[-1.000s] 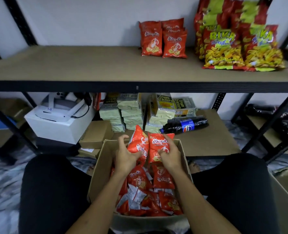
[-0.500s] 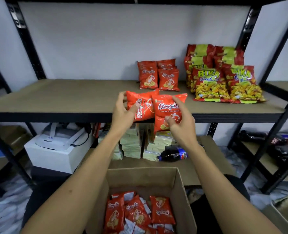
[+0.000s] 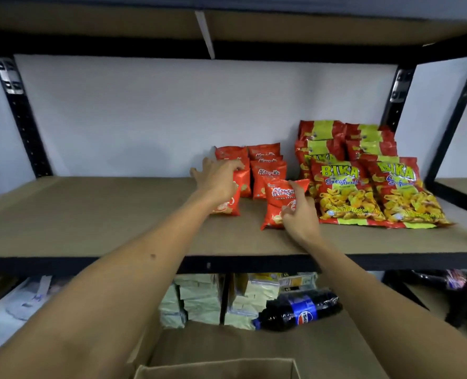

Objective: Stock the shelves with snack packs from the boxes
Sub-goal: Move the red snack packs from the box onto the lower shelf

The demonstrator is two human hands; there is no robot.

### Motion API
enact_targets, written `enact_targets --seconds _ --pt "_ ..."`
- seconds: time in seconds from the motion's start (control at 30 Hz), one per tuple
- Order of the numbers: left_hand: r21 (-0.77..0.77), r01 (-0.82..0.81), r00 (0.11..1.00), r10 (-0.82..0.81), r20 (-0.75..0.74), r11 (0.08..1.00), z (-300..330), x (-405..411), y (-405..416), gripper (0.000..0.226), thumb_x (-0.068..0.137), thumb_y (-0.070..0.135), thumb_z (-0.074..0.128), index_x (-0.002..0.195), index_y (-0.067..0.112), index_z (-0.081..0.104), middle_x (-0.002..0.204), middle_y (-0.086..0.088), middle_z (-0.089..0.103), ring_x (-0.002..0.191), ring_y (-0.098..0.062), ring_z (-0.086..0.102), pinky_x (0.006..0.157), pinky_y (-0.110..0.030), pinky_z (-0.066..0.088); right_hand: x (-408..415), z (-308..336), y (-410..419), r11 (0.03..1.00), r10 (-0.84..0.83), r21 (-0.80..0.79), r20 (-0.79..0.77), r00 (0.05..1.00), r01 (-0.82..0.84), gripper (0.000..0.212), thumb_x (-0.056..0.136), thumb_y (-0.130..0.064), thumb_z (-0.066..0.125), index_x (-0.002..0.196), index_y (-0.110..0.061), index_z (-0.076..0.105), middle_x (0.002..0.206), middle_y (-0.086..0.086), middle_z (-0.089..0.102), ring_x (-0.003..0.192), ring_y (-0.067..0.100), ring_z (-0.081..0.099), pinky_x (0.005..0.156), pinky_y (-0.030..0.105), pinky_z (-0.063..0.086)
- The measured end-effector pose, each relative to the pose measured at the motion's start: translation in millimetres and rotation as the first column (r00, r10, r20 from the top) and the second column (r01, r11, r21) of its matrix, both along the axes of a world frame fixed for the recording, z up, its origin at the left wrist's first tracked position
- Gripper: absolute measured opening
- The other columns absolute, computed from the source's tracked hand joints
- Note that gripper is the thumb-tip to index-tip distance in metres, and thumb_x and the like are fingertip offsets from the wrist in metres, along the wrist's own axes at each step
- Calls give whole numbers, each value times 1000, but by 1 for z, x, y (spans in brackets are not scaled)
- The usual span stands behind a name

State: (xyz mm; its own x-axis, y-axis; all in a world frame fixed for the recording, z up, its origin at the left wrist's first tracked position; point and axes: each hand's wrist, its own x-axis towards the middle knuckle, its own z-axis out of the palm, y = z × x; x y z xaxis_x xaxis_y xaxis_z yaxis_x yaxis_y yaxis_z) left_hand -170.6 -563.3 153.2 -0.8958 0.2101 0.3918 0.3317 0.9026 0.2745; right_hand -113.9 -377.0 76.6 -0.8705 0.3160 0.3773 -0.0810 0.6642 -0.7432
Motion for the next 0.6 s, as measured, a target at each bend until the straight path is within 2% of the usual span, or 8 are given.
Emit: enact_targets --seconds 0.1,0.23,0.33,0.43,0.5,0.6 --pt "-30 -29 996 26 -82 999 -15 -25 10 58 84 9 57 132 41 49 133 -3 53 127 -30 35 103 -55 33 -26 1 0 998 8 69 -1 1000 -8 61 97 -13 51 148 -38 27 137 14 36 119 32 49 99 41 43" --pt "-53 18 966 -31 -258 998 -21 -71 18 67 82 11 57 142 36 41 135 -5 50 128 -28 35 98 -48 38 -71 11 3 984 55 174 -66 996 -43 60 98 -15 51 149 -37 28 135 17 36 112 35 52 98 45 47" --pt "4 -9 934 10 -358 1000 -28 -106 28 58 90 21 52 146 29 37 147 -11 41 140 -31 29 103 -55 35 -110 15 16 951 77 304 -84 993 -48 56 99 -24 49 149 -37 28 142 18 31 121 40 45 101 51 44" --pt "33 -44 916 53 -397 998 -46 -136 39 48 96 38 38 143 28 44 150 -14 38 143 -33 27 101 -64 34 -143 18 30 920 59 387 16 998 -61 49 102 -43 34 149 -47 19 153 15 21 131 42 35 106 57 36" --pt "-9 -35 918 29 -395 999 -50 -156 43 54 94 49 29 141 29 47 152 -13 37 145 -32 24 103 -67 31 -160 18 37 913 37 404 77 996 -65 48 101 -53 23 148 -52 12 157 13 16 136 43 30 109 59 30" --pt "-51 -16 921 -5 -389 999 -49 -182 46 64 89 60 24 144 32 42 156 -11 30 147 -31 17 105 -68 24 -180 16 39 913 33 400 131 991 -83 54 96 -65 19 147 -56 4 161 12 7 141 43 22 112 62 20"
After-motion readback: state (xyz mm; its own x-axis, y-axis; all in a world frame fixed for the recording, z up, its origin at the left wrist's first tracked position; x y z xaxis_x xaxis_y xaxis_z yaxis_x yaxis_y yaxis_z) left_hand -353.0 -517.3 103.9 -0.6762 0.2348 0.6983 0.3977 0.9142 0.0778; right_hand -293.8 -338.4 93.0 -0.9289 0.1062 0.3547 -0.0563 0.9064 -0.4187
